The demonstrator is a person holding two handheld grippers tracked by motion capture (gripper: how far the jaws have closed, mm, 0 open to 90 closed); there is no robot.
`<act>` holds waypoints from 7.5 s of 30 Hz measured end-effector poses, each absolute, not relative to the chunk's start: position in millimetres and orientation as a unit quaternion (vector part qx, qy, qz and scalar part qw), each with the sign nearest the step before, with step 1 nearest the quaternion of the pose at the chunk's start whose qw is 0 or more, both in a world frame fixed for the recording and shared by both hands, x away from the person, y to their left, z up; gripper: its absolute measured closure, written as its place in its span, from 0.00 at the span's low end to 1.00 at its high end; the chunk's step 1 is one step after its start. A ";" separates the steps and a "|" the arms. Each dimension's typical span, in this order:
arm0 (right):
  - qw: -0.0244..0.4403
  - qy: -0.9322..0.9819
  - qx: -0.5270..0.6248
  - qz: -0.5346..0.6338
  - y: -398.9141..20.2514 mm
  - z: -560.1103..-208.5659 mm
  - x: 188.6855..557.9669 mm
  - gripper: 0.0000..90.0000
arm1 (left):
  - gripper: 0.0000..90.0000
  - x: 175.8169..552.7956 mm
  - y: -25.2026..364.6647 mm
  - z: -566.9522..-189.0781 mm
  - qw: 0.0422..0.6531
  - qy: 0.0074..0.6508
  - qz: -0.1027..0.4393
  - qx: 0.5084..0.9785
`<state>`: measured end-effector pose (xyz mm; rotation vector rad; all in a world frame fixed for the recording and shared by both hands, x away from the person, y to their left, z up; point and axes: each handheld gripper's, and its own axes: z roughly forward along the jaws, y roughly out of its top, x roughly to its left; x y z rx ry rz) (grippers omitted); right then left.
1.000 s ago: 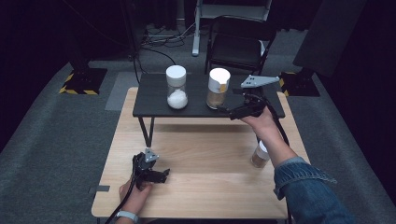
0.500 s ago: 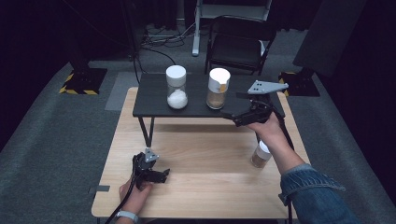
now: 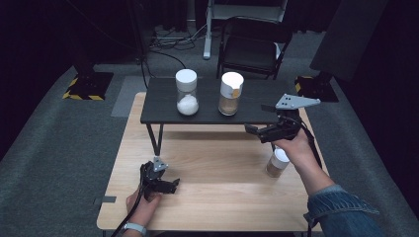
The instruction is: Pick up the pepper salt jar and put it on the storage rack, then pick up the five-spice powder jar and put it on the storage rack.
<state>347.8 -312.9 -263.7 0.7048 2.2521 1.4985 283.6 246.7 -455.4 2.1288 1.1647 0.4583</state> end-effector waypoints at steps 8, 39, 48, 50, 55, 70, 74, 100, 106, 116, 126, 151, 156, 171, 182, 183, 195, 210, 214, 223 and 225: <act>0.178 0.790 0.260 0.526 -328.3 -270.2 339.8 0.00 | 0.00 284.2 247.0 -455.4 0.330 0.442 0.175 0.815; 0.197 0.781 0.291 0.517 -383.1 -297.5 310.6 0.00 | 0.00 287.5 254.4 -455.4 0.334 0.424 0.168 0.825; 0.199 0.780 0.301 0.512 -392.3 -308.6 305.3 0.00 | 0.00 287.5 254.4 -455.4 0.334 0.424 0.168 0.825; 0.200 0.779 0.304 0.511 -395.0 -310.3 304.0 0.00 | 0.00 287.5 254.3 -455.4 0.334 0.424 0.168 0.825; 0.204 0.777 0.311 0.508 -401.1 -315.1 300.7 0.00 | 0.00 287.5 254.3 -455.4 0.334 0.424 0.168 0.825; 0.213 0.778 0.321 0.497 -419.1 -333.8 289.6 0.00 | 0.00 287.4 254.2 -455.4 0.334 0.424 0.168 0.825; 0.216 0.774 0.325 0.498 -425.4 -340.8 285.3 0.00 | 0.00 287.4 254.3 -455.4 0.334 0.424 0.168 0.825; 0.216 0.775 0.339 0.488 -450.2 -386.6 268.3 0.00 | 0.00 287.3 253.8 -455.3 0.334 0.425 0.168 0.824; 0.212 0.775 0.343 0.487 -454.4 -396.0 266.6 0.00 | 0.00 287.4 252.9 -455.3 0.333 0.428 0.168 0.823; 0.202 0.786 0.352 0.467 -458.5 -414.8 264.3 0.00 | 0.00 288.5 252.1 -455.3 0.333 0.430 0.168 0.822; 0.205 0.786 0.364 0.455 -460.5 -432.4 260.6 0.00 | 0.00 288.4 252.1 -455.3 0.333 0.430 0.168 0.822; 0.194 0.788 0.384 0.440 -463.7 -457.1 260.6 0.00 | 0.00 288.4 252.0 -455.4 0.333 0.430 0.168 0.822; 0.191 0.793 0.385 0.433 -461.1 -459.4 261.6 0.00 | 0.00 288.4 252.1 -455.4 0.333 0.430 0.168 0.822; 0.181 0.809 0.390 0.400 -452.2 -460.8 268.9 0.00 | 0.00 288.3 252.0 -455.3 0.333 0.430 0.168 0.822; 0.181 0.820 0.395 0.372 -443.2 -457.9 273.6 0.00 | 0.00 288.4 252.1 -455.4 0.333 0.430 0.168 0.822; 0.181 0.821 0.394 0.370 -442.7 -457.6 273.9 0.00 | 0.00 288.3 252.0 -455.3 0.333 0.430 0.168 0.822; 0.177 0.823 0.395 0.368 -442.3 -456.9 275.2 0.00 | 0.00 288.3 252.0 -455.3 0.333 0.430 0.168 0.822; 0.182 0.819 0.394 0.376 -443.3 -458.5 272.9 0.00 | 0.00 288.4 252.0 -455.3 0.333 0.430 0.168 0.822; 0.183 0.818 0.394 0.378 -443.5 -458.8 272.6 0.00 | 0.00 288.4 252.1 -455.4 0.333 0.430 0.168 0.822; 0.186 0.811 0.393 0.392 -443.4 -459.9 271.5 0.00 | 0.00 288.4 252.1 -455.4 0.333 0.430 0.168 0.822; 0.187 0.810 0.393 0.393 -442.4 -459.4 271.8 0.00 | 0.00 288.4 252.1 -455.4 0.333 0.430 0.168 0.822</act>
